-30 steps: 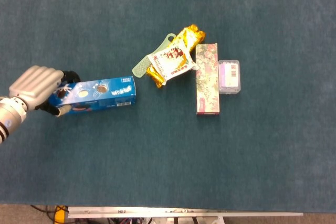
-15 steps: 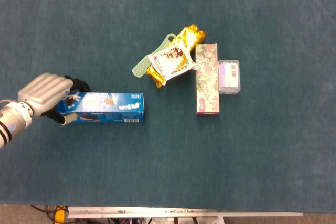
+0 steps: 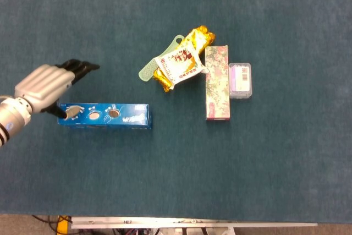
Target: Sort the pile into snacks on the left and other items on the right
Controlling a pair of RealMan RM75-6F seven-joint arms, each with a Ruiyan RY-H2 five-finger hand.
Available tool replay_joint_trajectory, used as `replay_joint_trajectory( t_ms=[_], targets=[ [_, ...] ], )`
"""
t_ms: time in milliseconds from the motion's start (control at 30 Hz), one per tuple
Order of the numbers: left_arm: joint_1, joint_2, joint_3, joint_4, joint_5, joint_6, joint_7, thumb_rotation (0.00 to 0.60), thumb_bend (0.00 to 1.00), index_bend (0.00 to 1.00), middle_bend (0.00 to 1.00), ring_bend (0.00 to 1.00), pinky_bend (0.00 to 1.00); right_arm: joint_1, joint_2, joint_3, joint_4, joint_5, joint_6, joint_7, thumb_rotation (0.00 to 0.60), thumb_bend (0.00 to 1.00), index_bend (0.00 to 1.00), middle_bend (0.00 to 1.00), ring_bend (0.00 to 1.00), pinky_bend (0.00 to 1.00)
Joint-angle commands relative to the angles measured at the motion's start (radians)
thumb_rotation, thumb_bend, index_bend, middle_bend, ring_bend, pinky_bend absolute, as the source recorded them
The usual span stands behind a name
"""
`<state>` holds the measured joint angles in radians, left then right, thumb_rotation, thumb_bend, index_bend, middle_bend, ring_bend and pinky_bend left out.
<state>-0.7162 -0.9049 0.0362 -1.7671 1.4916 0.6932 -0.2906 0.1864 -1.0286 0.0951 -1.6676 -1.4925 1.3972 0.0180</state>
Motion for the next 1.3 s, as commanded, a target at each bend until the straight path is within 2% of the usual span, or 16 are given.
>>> replay_joint_trajectory(
  t_ms=[33,633,1033,1300],
  targets=[
    [-0.010,-0.023,-0.033,-0.004,-0.022,0.018,0.022,0.600,0.33,0.01,0.09,0.06,0.23,0.006,-0.002,-0.003,0.001,-0.010,-0.007,0.002,0.600,0.01,0.48,0.42,0.35,0.47],
    [-0.201,-0.228,-0.155,0.074,-0.056,-0.104,0.053,0.600,0.33,0.01,0.09,0.06,0.23,0.031,0.003,-0.011,0.000,-0.064,-0.012,0.013,0.600,0.01,0.48,0.42,0.35,0.47],
    [-0.256,-0.308,-0.179,0.141,-0.107,-0.133,0.051,0.600,0.33,0.01,0.07,0.06,0.22,0.066,0.008,-0.009,-0.010,-0.091,-0.040,0.003,0.600,0.01,0.48,0.42,0.35,0.47],
    [-0.315,-0.368,-0.193,0.194,-0.157,-0.194,0.065,0.600,0.33,0.00,0.00,0.01,0.19,0.069,0.015,-0.012,-0.015,-0.090,-0.041,0.006,0.600,0.01,0.48,0.42,0.35,0.47]
  ],
)
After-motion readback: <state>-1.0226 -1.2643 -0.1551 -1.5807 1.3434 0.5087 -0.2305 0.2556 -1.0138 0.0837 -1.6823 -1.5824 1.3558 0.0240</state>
